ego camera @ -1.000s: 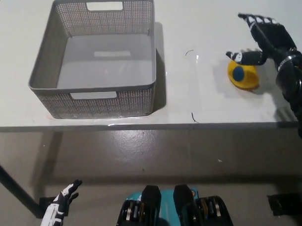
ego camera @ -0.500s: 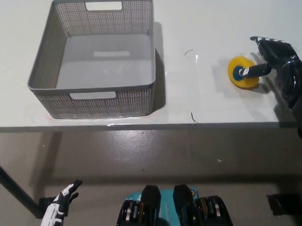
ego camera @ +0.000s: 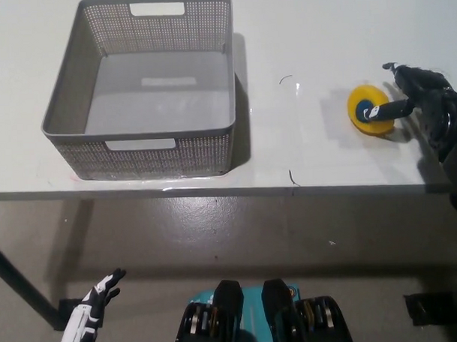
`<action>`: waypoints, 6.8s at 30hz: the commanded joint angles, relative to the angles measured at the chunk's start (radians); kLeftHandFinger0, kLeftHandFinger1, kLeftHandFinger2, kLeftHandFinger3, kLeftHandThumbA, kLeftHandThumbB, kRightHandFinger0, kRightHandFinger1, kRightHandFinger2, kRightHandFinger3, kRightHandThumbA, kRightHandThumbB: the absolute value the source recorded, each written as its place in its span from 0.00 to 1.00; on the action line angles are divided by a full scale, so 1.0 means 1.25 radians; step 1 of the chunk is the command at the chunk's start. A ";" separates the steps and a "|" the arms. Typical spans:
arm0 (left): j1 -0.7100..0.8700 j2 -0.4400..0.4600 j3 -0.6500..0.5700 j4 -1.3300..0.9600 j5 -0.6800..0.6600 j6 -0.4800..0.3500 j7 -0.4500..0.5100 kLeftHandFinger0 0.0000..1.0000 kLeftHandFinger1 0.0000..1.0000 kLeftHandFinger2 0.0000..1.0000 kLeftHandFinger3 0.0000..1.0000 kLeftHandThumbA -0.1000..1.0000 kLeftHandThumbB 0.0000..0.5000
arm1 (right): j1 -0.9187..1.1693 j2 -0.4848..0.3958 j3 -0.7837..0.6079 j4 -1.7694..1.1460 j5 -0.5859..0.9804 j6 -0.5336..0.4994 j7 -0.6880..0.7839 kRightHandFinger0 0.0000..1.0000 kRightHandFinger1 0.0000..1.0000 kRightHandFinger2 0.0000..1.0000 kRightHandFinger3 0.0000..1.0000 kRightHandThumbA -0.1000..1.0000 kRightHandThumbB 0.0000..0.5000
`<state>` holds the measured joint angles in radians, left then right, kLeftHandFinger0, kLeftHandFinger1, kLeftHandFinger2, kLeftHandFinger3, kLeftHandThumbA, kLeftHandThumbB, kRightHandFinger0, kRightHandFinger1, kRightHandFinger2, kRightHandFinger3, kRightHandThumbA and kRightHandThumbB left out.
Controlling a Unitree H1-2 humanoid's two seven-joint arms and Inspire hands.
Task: Use the right hand to pick up a yellow duck toy and place it into a container on the left hand side
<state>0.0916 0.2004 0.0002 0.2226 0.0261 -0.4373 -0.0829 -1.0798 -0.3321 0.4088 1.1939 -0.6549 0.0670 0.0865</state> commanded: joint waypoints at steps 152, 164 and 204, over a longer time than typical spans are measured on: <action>-0.126 0.071 -0.047 -0.063 0.062 0.039 -0.072 0.83 0.88 1.00 1.00 1.00 0.50 | -0.194 0.260 -0.068 -0.315 0.149 -0.035 -0.100 1.00 1.00 1.00 1.00 1.00 0.80; -0.150 0.087 -0.053 -0.062 0.078 0.040 -0.081 0.80 0.83 0.99 1.00 1.00 0.46 | 0.019 0.031 -0.218 -0.914 0.191 0.064 -0.022 1.00 1.00 1.00 1.00 1.00 0.65; -0.176 0.079 -0.036 0.009 0.053 -0.005 -0.072 0.72 0.84 1.00 1.00 1.00 0.48 | 0.933 0.295 -0.292 -0.912 0.575 -0.430 -0.028 1.00 1.00 1.00 1.00 1.00 0.53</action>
<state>-0.0979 0.2680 -0.0607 0.2298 0.1037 -0.3696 -0.1759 0.0620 -0.0298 0.0360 -0.1121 -0.0053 -0.1675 0.0340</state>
